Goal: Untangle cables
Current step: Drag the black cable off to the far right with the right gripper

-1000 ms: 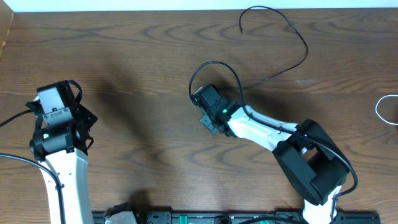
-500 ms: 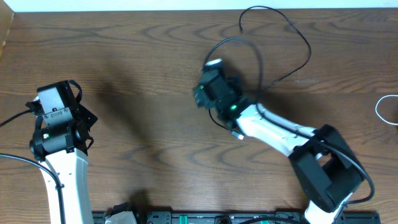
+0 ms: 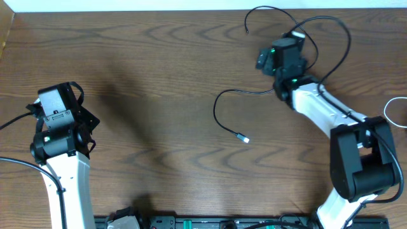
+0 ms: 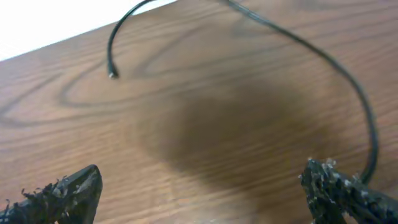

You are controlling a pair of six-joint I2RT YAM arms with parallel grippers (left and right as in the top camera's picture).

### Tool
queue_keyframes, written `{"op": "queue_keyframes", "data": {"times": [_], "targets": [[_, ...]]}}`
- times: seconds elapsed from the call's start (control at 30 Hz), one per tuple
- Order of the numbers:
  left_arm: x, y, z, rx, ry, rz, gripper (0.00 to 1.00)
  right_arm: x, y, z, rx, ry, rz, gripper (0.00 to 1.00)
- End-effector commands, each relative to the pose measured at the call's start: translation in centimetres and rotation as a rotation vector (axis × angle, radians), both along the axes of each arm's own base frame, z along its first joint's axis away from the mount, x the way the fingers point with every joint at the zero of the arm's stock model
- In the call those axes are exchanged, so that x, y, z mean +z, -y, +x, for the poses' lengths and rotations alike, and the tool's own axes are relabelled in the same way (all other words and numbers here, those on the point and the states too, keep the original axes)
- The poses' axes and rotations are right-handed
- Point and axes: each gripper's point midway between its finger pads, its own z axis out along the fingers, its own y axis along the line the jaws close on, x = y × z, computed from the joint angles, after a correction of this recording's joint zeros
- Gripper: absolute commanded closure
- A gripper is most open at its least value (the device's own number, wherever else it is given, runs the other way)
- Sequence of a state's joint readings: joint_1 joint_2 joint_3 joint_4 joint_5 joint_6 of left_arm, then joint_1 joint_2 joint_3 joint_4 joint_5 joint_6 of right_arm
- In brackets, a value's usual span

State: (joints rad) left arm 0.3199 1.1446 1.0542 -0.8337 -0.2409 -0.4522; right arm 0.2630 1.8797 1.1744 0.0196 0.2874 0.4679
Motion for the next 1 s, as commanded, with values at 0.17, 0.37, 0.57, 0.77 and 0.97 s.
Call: {"op": "queue_keyframes", "data": {"times": [0.17, 0.37, 0.57, 0.77, 0.97], "targets": [[0.6, 0.2, 0.3, -0.005, 0.024, -0.017, 0.74, -0.7, 3.5, 0.2, -0.269, 0.009, 0.288, 0.01], [0.6, 0.2, 0.3, -0.005, 0.024, -0.016, 0.74, -2.3, 5.3, 0.0, -0.351, -0.017, 0.307, 0.01], [0.6, 0.2, 0.3, -0.005, 0.024, -0.017, 0.74, -5.7, 6.8, -0.6, -0.402, -0.091, 0.295, 0.01], [0.6, 0.2, 0.3, -0.005, 0.024, -0.017, 0.74, -7.1, 7.7, -0.8, -0.426, -0.112, 0.280, 0.01], [0.6, 0.2, 0.3, -0.005, 0.024, -0.017, 0.74, -8.6, 8.3, -1.2, -0.439, -0.146, 0.263, 0.17]]}}
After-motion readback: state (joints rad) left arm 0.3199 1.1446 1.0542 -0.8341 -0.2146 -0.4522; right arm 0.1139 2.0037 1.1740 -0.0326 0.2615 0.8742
